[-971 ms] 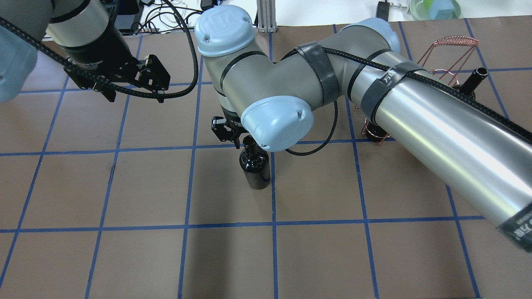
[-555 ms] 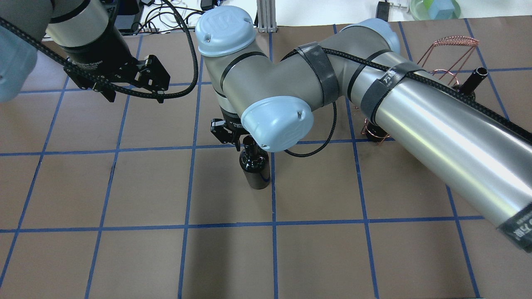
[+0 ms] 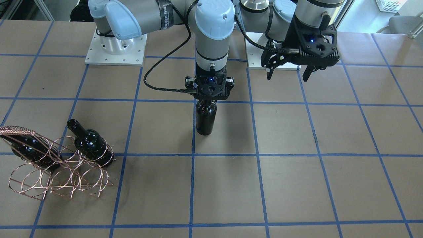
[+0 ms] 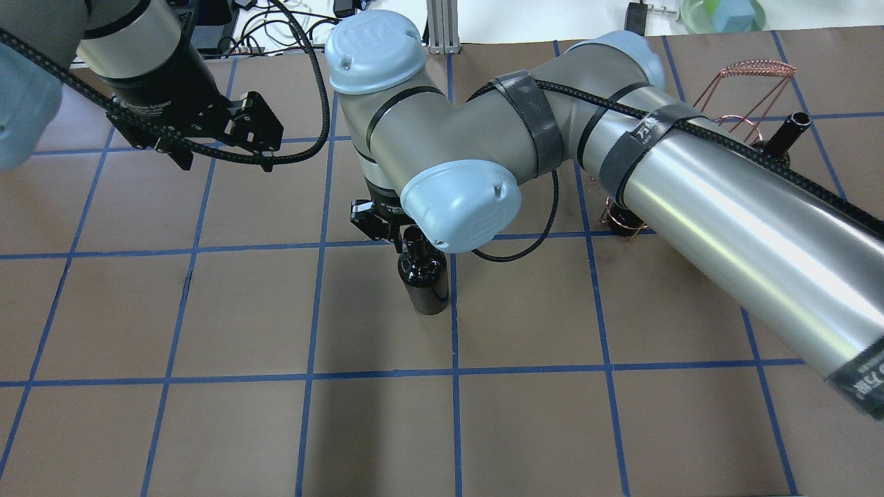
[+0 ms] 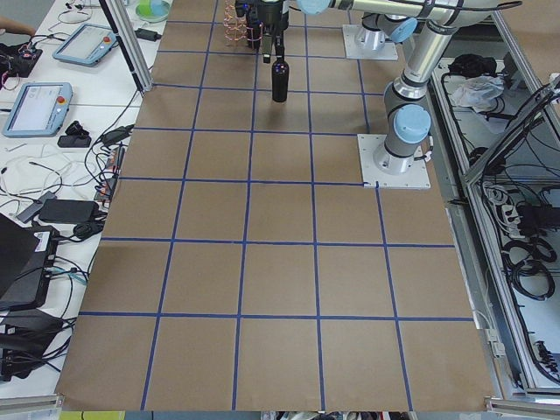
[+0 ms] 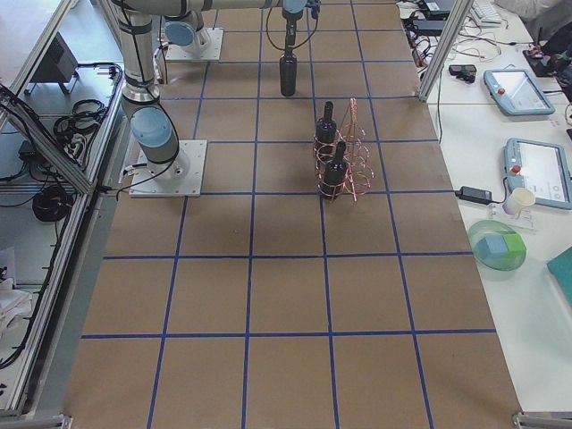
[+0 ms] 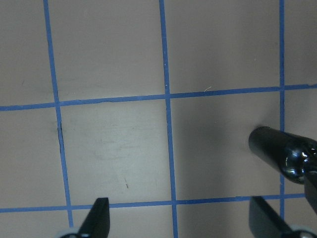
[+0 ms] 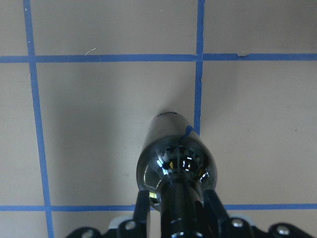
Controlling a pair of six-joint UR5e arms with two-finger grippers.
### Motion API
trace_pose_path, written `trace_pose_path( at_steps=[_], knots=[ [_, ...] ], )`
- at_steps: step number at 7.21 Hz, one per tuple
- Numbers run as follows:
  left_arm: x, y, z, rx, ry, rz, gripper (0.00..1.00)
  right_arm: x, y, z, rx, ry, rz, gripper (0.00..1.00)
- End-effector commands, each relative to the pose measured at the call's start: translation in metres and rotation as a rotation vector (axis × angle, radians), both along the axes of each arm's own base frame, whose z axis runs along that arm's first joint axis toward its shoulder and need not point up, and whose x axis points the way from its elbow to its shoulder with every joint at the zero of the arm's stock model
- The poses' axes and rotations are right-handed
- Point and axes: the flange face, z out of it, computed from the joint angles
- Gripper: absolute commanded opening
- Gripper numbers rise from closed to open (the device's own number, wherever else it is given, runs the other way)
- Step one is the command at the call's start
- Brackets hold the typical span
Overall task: Place wine into wine basket
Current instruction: 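Lower the right gripper and close it around the bottle neck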
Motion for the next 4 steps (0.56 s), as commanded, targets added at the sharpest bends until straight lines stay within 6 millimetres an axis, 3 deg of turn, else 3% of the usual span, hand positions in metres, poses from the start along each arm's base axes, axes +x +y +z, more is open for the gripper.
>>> trace_pose_path(
  at_steps=[1,4],
  knots=[
    [-0.0003,0.0002,-0.0006,0.001,0.001,0.0,1.0,0.0005,0.0001,-0.0008,0.005,-0.003,0.002,0.04],
    [-0.0003,0.0001,0.0002,0.0,0.001,0.0,1.0,-0.0026,-0.0029,0.0,0.021,-0.032,0.021,0.0]
  ],
)
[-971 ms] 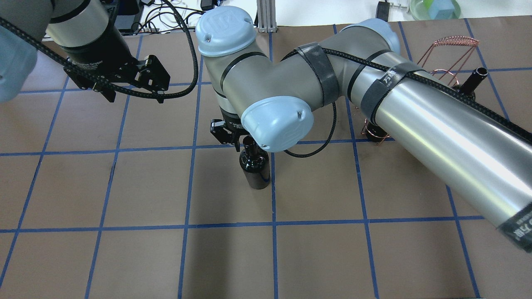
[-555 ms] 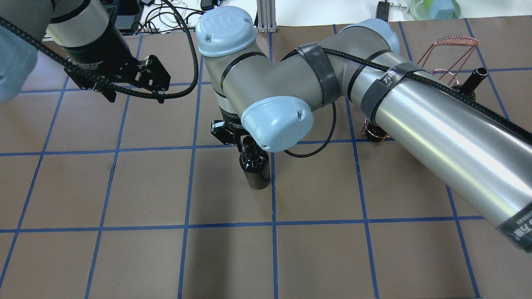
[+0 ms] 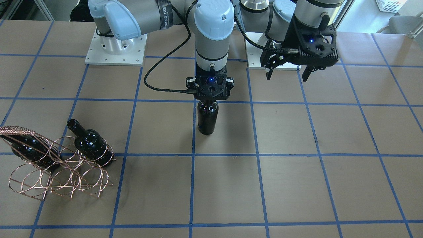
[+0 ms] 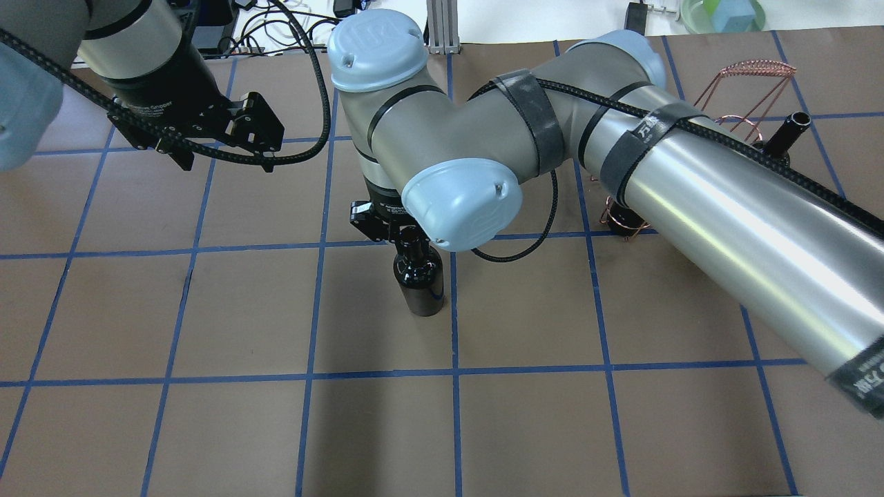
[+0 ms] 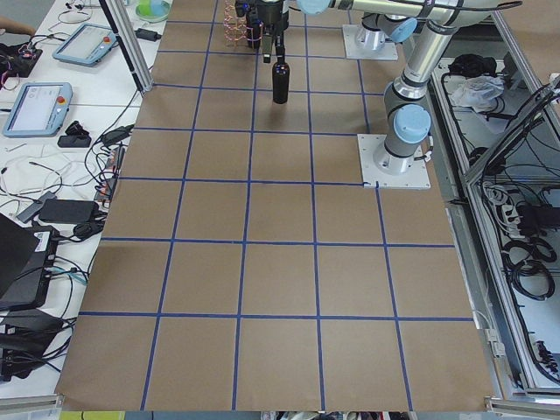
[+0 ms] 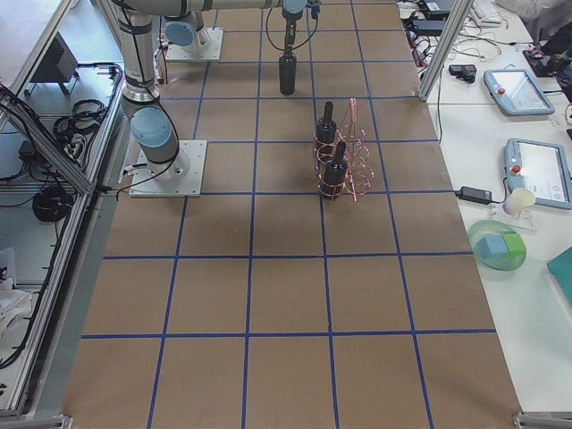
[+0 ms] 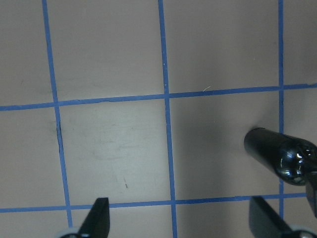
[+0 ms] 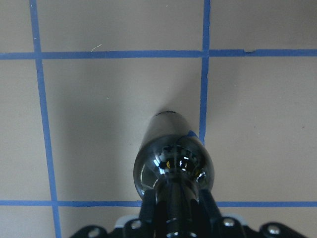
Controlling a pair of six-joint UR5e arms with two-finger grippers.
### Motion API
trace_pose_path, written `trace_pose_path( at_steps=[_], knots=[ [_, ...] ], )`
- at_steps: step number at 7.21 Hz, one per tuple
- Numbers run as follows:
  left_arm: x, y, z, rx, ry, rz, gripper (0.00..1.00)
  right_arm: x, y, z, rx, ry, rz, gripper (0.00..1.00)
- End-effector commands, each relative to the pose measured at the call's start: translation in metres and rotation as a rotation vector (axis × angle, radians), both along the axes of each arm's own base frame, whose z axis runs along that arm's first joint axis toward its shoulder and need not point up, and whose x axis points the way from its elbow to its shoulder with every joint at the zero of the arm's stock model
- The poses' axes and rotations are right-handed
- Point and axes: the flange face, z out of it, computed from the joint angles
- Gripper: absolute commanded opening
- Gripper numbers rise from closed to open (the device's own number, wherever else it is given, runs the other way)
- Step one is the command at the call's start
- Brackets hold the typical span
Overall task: Place wine into wine basket
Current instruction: 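Lower the right gripper and close it around the bottle neck, then lift the bottle with the right gripper and carry it to the wire rack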
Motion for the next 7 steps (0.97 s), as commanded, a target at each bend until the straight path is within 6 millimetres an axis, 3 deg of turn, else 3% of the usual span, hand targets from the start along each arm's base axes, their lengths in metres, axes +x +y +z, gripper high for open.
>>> trace_pose_path(
  at_steps=[1,2,4,7],
  knots=[
    [0.0,0.0,0.0,0.001,-0.002,0.001,1.0,-0.015,-0.01,0.006,-0.011,-0.003,0.054,0.0],
    [0.0,0.0,-0.001,0.003,-0.002,-0.001,1.0,-0.039,-0.023,0.017,0.002,0.005,0.029,0.0],
    [0.0,0.0,-0.001,0.003,-0.002,0.001,1.0,-0.098,-0.031,0.069,-0.033,-0.009,0.062,0.0],
    [0.0,0.0,0.0,0.003,-0.002,0.001,1.0,-0.196,-0.029,0.124,-0.04,0.029,0.106,0.0]
  ],
)
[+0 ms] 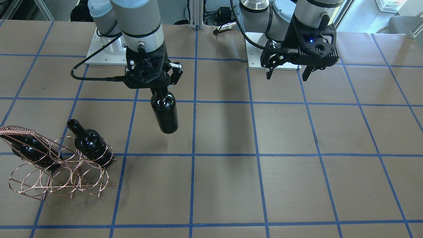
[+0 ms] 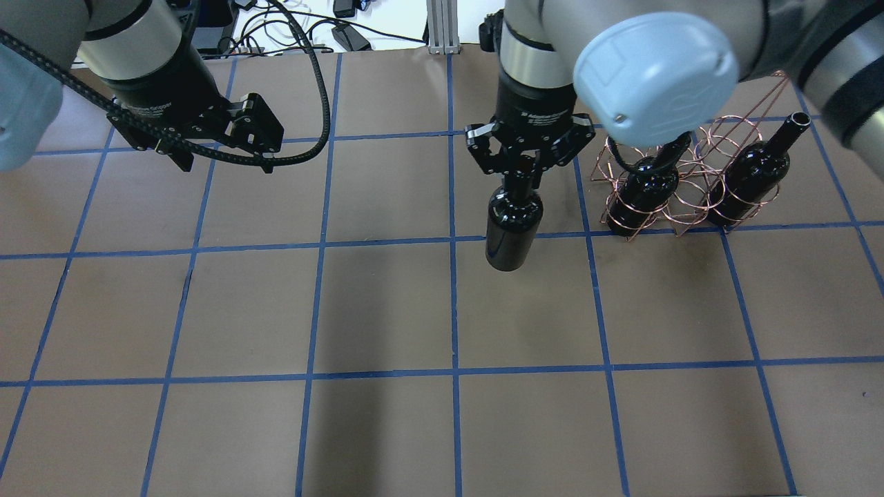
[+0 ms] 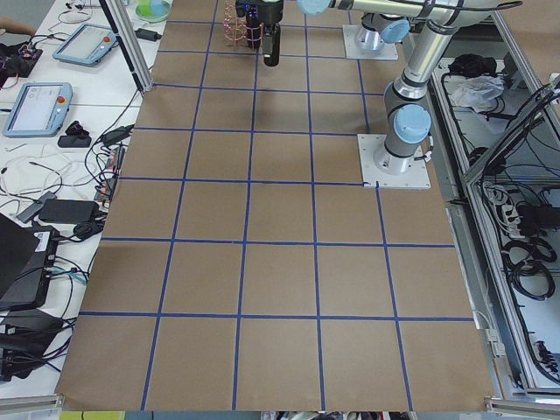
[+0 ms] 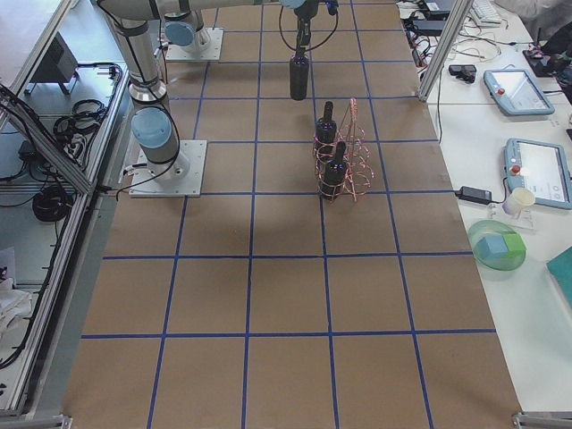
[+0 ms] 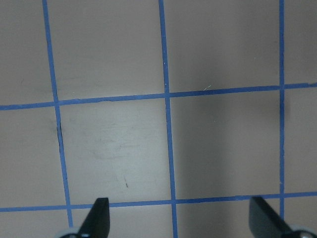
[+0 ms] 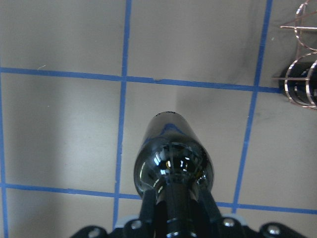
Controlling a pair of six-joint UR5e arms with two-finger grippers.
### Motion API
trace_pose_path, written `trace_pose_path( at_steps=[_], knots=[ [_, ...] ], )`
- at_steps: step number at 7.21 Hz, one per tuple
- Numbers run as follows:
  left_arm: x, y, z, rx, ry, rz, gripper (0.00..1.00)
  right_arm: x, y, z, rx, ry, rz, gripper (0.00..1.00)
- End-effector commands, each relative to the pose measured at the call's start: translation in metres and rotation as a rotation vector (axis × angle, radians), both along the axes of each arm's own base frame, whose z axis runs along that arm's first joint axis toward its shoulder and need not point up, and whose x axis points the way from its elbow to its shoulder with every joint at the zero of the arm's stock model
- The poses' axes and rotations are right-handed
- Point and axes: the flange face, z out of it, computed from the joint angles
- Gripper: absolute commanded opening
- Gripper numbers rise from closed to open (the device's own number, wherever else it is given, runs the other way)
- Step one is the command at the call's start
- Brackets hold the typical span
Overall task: Place wine into wine basket
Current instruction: 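Lift the bottle with the right gripper and carry it to the wire rack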
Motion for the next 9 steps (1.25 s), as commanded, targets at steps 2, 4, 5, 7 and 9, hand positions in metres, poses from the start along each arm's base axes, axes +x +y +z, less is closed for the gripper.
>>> trace_pose_path(
  at_steps=[2,4,5,7,9],
  knots=[
    [0.0,0.001,-0.001,0.006,0.0,0.0,1.0,-0.086,-0.002,0.036,-0.009,0.046,0.014,0.0],
    [0.0,0.001,-0.001,0.006,0.001,0.0,1.0,-0.131,0.0,0.051,-0.004,0.065,0.021,0.0],
    [0.0,0.001,-0.001,0.006,0.001,0.0,1.0,-0.153,-0.002,0.052,0.003,0.064,0.056,0.0],
    [-0.001,0.001,-0.001,0.006,0.0,-0.003,1.0,-0.206,-0.01,0.061,0.003,0.066,0.036,0.0],
    [-0.001,0.001,0.0,0.004,0.0,-0.001,1.0,-0.249,-0.014,0.071,-0.008,0.09,0.087,0.0]
  ],
)
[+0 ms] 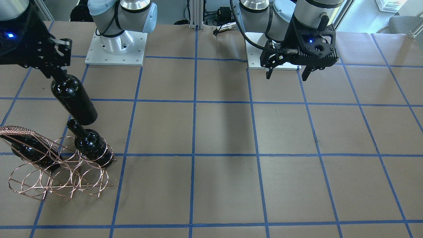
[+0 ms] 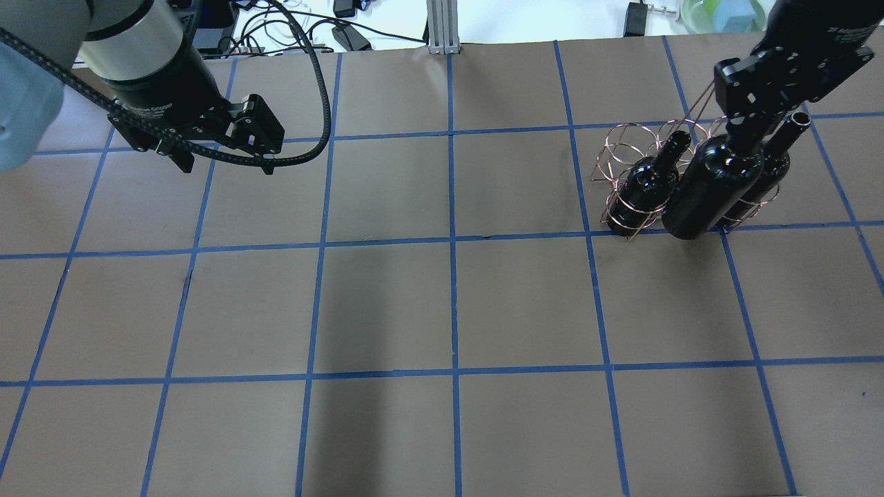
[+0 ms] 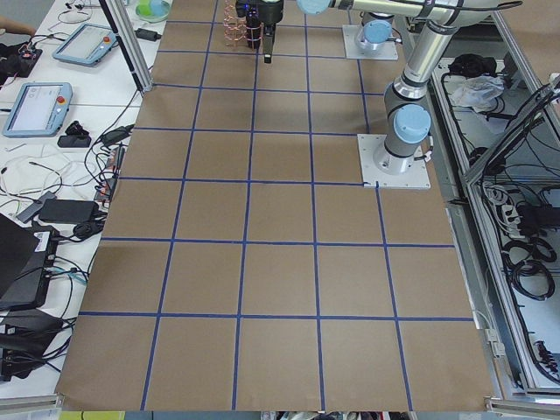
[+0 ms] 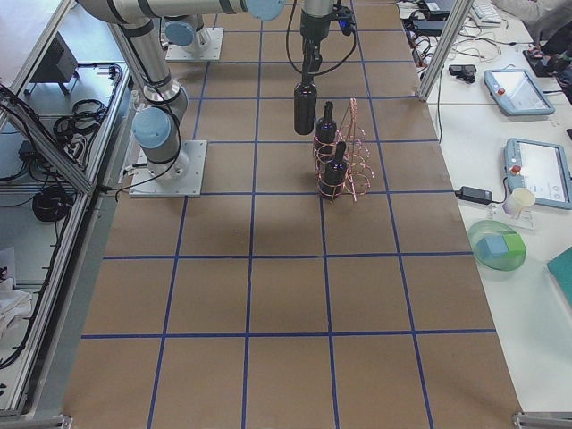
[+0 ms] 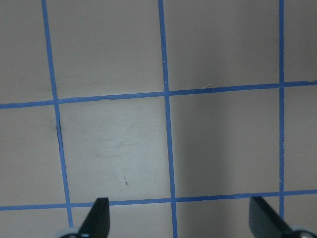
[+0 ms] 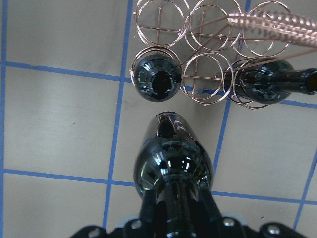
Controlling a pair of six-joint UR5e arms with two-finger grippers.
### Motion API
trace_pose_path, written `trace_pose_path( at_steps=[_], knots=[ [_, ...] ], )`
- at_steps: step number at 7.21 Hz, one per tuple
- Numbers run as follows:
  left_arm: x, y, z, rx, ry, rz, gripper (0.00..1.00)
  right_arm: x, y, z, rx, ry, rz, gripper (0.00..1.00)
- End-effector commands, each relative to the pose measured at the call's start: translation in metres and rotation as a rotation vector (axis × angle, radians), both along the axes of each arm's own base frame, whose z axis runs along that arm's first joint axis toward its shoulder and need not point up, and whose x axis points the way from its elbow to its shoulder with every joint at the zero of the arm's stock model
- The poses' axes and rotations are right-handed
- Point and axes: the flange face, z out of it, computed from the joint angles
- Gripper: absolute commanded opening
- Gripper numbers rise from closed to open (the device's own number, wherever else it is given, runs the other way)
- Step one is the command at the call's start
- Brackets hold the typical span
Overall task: Place wine into wine basket
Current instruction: 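Lift the bottle with the right gripper and carry it to the wire rack, then tilt the bottle and slide it into the empty rack slot with the right gripper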
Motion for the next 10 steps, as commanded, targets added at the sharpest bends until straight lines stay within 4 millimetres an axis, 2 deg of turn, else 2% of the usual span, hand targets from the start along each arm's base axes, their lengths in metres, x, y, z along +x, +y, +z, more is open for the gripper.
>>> trace_pose_path(
  at_steps=[1,6,10],
  knots=[
    [0.0,0.0,0.0,-0.001,0.0,0.0,1.0,-0.029,-0.008,0.014,-0.023,0.008,0.019,0.0],
    [0.0,0.0,0.0,-0.001,0.0,0.0,1.0,-0.039,-0.053,-0.016,-0.058,-0.003,0.114,0.0],
    [0.0,0.001,-0.001,0.009,0.001,0.0,1.0,-0.041,-0.067,-0.038,-0.023,-0.014,0.12,0.0]
  ],
)
